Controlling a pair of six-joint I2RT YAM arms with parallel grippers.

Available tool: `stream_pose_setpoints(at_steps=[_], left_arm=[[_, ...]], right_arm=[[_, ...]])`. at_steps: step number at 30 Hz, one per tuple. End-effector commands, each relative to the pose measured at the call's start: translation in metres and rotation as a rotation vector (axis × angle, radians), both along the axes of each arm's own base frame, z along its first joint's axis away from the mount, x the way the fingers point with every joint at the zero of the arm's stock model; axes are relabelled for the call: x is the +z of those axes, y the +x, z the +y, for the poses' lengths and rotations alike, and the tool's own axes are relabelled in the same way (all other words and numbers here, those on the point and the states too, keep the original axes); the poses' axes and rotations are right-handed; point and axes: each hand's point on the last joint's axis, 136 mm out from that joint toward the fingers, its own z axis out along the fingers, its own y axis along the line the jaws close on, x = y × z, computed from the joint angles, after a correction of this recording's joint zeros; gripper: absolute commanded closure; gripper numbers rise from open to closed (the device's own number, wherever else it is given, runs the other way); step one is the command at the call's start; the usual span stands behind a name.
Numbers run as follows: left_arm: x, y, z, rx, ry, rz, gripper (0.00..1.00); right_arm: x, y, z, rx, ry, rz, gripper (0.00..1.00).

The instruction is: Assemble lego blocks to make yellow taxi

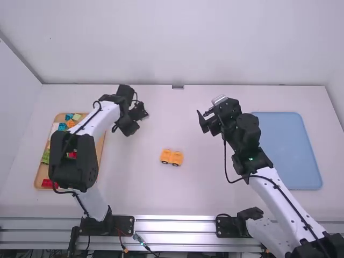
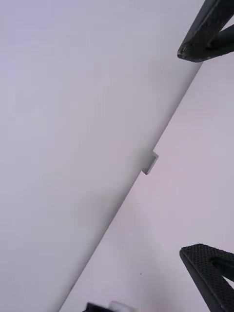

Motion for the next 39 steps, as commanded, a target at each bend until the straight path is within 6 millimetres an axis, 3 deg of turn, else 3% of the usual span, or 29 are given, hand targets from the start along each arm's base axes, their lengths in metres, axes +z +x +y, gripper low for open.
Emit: stream_pose_setpoints(at_steps=[1, 2, 7, 16, 20, 27, 33, 34, 35, 36, 38, 39], left_arm=[[0.007, -0.010, -0.028, -0.310, 0.020, 0.001, 0.88], [0.003, -0.024, -0.046, -0.468, 0.004, 0.034, 0.88], [-0.009, -0.046, -0.066, -0.651, 0.015, 0.076, 0.88], [-0.030, -0.063, -0.070, -0.544, -0.046, 0.120, 0.84], [-0.043, -0.075, -0.072, -0.595, -0.064, 0.138, 0.78], [-0.070, -0.094, -0.063, -0.613, -0.054, 0.169, 0.79], [-0.081, -0.087, -0.057, -0.568, -0.022, 0.124, 0.78], [-0.081, -0.083, -0.056, -0.556, -0.011, 0.110, 0.75], [-0.082, -0.080, -0.055, -0.540, -0.008, 0.096, 0.65], [-0.082, -0.080, -0.056, -0.539, -0.013, 0.093, 0.46], [-0.081, -0.080, -0.056, -0.538, -0.012, 0.095, 0.26], [-0.080, -0.079, -0.057, -0.534, -0.014, 0.093, 0.01]], right_arm=[[0.012, 0.002, 0.000, -0.003, 0.008, -0.019, 0.01], [0.010, 0.001, 0.000, -0.003, 0.004, -0.014, 0.01], [0.009, 0.002, -0.001, -0.006, 0.003, -0.011, 0.01], [0.008, 0.007, -0.017, -0.052, 0.035, 0.009, 0.01], [0.008, 0.007, -0.015, -0.045, 0.028, 0.006, 0.01], [0.006, 0.004, -0.009, -0.030, 0.022, 0.013, 0.01], [0.004, 0.005, -0.012, -0.038, 0.022, 0.024, 0.01], [0.003, 0.004, -0.011, -0.037, 0.022, 0.025, 0.01], [0.003, 0.004, -0.010, -0.034, 0.020, 0.028, 0.01], [0.002, 0.003, -0.009, -0.029, 0.016, 0.030, 0.01], [0.001, 0.003, -0.009, -0.029, 0.012, 0.031, 0.01], [0.001, 0.003, -0.010, -0.032, 0.012, 0.033, 0.01]])
